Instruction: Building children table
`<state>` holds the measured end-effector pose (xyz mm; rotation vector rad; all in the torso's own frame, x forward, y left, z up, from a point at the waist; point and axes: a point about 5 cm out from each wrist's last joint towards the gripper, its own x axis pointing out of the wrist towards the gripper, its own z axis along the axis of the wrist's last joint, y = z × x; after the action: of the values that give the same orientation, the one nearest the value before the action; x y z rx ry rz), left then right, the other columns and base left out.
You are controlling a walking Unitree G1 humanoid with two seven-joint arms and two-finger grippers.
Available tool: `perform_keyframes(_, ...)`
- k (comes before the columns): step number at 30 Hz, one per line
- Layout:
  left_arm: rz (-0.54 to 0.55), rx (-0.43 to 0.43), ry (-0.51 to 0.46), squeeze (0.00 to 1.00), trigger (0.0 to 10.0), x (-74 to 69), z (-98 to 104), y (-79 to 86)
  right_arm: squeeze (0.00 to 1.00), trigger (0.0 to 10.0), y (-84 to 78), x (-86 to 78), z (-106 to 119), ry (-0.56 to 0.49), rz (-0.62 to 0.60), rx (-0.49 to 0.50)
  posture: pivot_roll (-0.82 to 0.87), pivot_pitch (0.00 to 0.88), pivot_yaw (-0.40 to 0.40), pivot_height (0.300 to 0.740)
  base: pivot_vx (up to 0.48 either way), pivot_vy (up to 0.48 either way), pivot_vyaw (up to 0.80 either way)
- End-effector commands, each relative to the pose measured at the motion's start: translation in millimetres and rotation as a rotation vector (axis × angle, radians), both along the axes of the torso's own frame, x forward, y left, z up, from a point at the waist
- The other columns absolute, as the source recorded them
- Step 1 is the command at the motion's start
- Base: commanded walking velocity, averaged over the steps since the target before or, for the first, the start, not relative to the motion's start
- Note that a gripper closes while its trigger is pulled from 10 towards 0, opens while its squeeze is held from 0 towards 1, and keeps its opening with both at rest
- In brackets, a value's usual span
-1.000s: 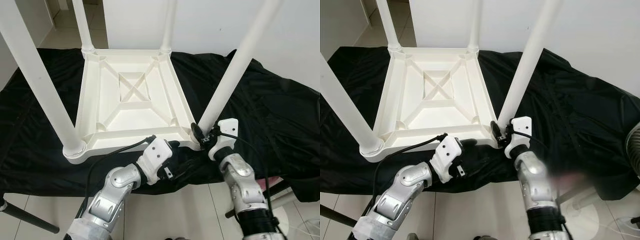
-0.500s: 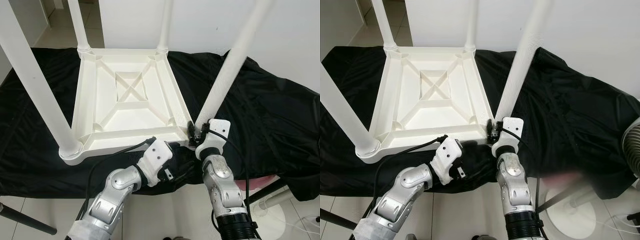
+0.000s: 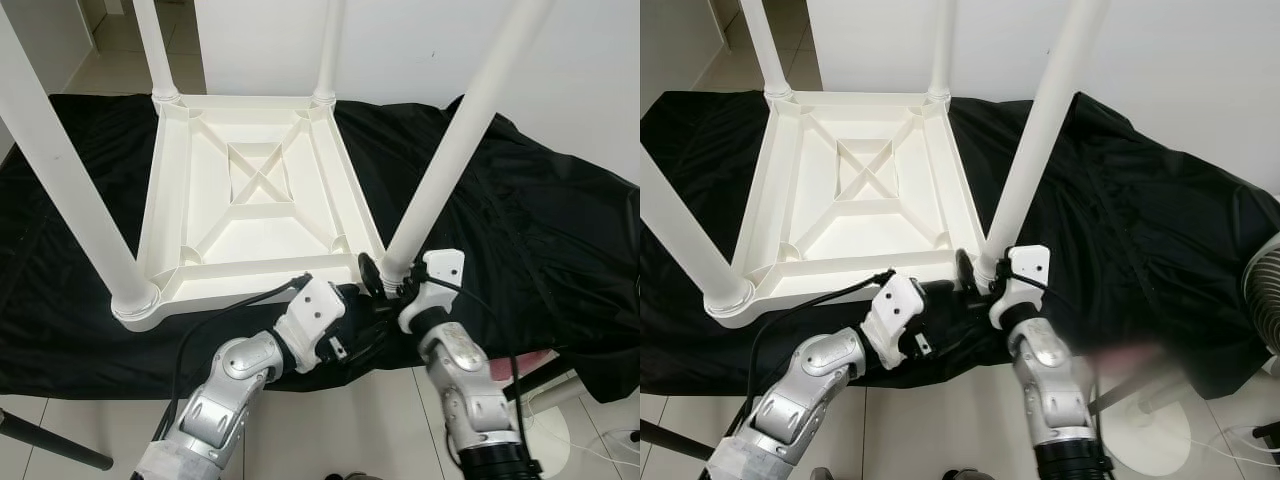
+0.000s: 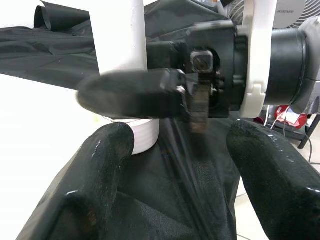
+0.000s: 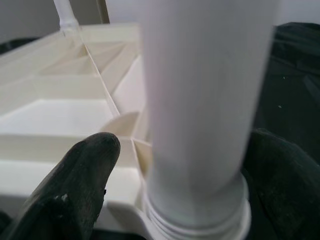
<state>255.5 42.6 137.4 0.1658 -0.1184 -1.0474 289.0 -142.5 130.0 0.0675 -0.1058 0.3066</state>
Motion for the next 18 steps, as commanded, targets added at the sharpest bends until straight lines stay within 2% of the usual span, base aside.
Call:
perform_keyframes(1, 0.055, 0.001, -0.01, 0.0, 10.0, 2.0, 0.2, -0.5, 0.0, 10.0, -3.9, 0.5, -2.2, 0.0, 0.001, 0.007, -0.04, 0.087, -0.081, 0.74, 0.0, 0.0, 0.0)
perform_keyframes(7, 0.081, -0.011, -0.001, 0.0, 10.0, 3.2, -0.3, 0.7, 0.0, 10.0, -5.3, -0.7, -4.8, -0.027, -0.018, 0.009, -0.03, 0.084, -0.084, 0.74, 0.0, 0.0, 0.0)
perform_keyframes(10, 0.098, -0.049, 0.013, 0.0, 10.0, 4.2, 1.4, 2.4, 0.0, 10.0, -1.1, -4.3, -6.7, -0.053, -0.022, 0.001, -0.03, 0.084, -0.083, 0.74, 0.0, 0.0, 0.0)
perform_keyframes(15, 0.065, -0.082, 0.067, 0.0, 10.0, 2.9, -0.1, 3.0, 0.0, 10.0, 2.6, -9.1, -11.5, -0.07, -0.012, 0.003, -0.03, 0.085, -0.077, 0.74, 0.0, 0.0, 0.0)
perform_keyframes(16, 0.045, -0.109, 0.08, 1.0, 10.0, 2.0, 1.6, 3.7, 0.0, 10.0, 1.9, -8.7, -11.4, -0.074, -0.01, 0.003, -0.03, 0.087, -0.074, 0.74, 0.0, 0.0, 0.0)
perform_keyframes(18, 0.043, -0.104, 0.072, 1.0, 10.0, 2.0, 2.7, 4.8, 0.0, 10.0, -0.1, -8.3, -11.4, -0.076, -0.012, 0.0, -0.03, 0.088, -0.072, 0.74, 0.0, 0.0, 0.0)
